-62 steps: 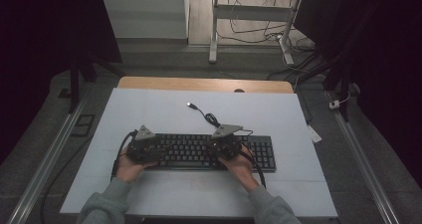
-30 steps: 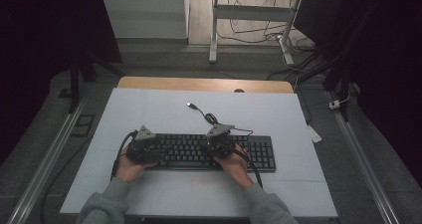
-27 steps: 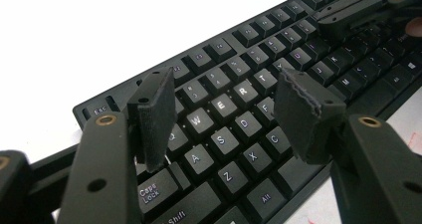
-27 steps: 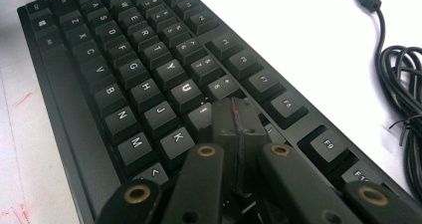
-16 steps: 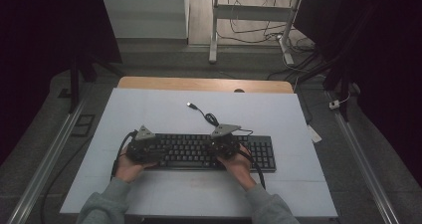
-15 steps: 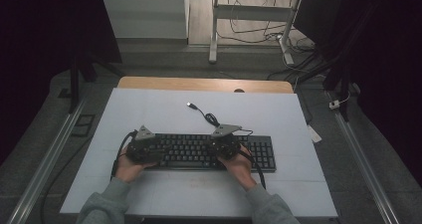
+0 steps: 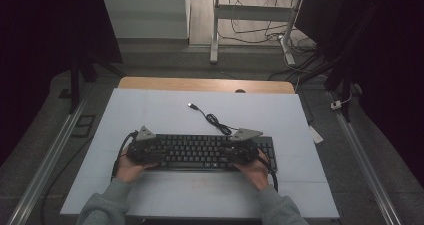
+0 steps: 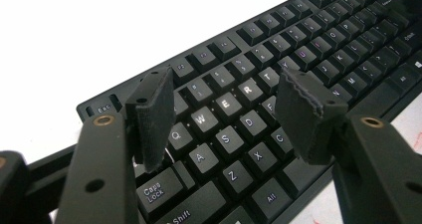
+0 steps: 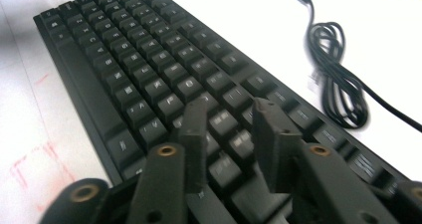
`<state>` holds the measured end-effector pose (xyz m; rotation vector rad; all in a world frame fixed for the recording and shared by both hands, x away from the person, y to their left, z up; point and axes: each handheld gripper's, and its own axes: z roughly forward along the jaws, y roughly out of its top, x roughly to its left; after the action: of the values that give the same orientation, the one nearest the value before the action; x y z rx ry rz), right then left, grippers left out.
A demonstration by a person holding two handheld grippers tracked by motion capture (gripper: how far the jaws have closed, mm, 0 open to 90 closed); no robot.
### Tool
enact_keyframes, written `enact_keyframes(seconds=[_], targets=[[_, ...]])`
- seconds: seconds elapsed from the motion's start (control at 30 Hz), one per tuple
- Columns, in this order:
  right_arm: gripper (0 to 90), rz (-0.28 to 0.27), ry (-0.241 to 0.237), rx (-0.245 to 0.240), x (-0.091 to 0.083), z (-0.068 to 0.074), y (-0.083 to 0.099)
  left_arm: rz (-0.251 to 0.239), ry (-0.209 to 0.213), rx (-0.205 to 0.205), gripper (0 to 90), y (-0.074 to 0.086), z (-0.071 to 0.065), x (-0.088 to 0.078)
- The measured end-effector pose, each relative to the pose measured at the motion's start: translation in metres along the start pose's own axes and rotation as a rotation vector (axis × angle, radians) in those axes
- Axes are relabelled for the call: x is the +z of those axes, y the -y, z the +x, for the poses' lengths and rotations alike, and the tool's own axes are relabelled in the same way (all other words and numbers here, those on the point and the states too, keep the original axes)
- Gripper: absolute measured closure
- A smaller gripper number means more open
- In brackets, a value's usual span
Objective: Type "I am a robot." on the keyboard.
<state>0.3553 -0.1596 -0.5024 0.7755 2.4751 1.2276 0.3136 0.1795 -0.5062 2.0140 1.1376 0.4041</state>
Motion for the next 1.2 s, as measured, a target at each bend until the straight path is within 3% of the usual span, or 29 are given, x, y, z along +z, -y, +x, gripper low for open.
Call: enact_keyframes(seconds=[0.4,0.83,1.0,1.2], targets=[[55.1,-0.015,0.02,-0.008,-0.026,-0.003,0.02,0.001,0.0,-0.003,40.5,0.0,0.002,0.0],[53.2,-0.014,0.019,-0.016,-0.029,-0.002,0.027,-0.011,-0.008,-0.008,40.8,0.0,0.001,0.0],[52.9,-0.009,0.019,-0.022,-0.028,-0.001,0.027,-0.033,0.022,-0.052,41.1,-0.006,-0.002,0.008],[52.7,-0.012,0.02,-0.026,-0.028,-0.002,0.027,-0.027,0.054,-0.045,43.2,-0.012,-0.01,0.02]])
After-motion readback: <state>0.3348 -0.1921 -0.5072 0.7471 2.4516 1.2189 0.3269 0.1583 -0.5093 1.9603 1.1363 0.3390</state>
